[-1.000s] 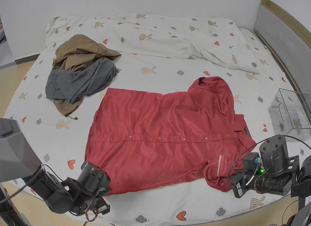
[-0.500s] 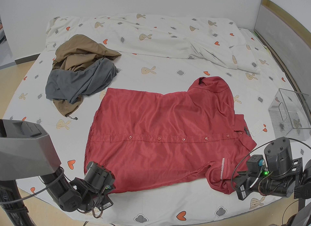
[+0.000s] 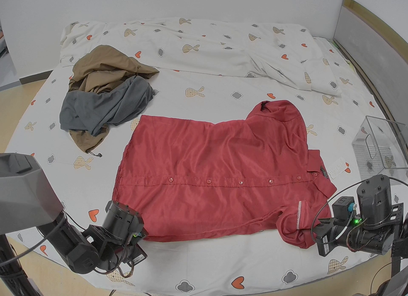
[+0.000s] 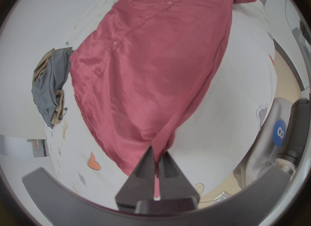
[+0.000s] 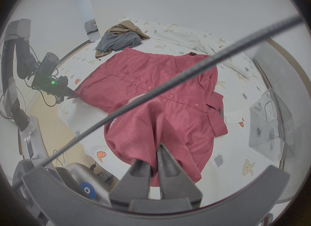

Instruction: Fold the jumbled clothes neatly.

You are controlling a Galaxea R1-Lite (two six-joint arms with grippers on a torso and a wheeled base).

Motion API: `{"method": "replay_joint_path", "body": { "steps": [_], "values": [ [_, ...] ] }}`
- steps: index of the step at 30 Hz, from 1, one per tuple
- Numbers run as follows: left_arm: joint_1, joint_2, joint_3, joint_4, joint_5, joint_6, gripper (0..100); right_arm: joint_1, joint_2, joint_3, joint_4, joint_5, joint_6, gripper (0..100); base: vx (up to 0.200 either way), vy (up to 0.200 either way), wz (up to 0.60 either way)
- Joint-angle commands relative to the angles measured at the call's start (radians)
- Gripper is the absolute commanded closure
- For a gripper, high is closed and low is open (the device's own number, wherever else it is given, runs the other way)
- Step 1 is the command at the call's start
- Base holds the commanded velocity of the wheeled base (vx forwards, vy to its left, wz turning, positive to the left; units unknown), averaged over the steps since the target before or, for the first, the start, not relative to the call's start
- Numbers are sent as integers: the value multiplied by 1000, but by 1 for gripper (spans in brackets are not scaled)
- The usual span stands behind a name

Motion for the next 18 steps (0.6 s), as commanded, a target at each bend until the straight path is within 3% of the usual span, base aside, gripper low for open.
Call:
{"method": "replay_joint_path", "body": {
  "steps": [1,18],
  "values": [
    [21,-48,-37,-1,22,7,100,-8,-2,-24,-3,-2,-1,100,0,0,0],
    [117,18,-255,7,37,82,100,-110,179,-204,-3,-7,-7,100,0,0,0]
  ]
}}
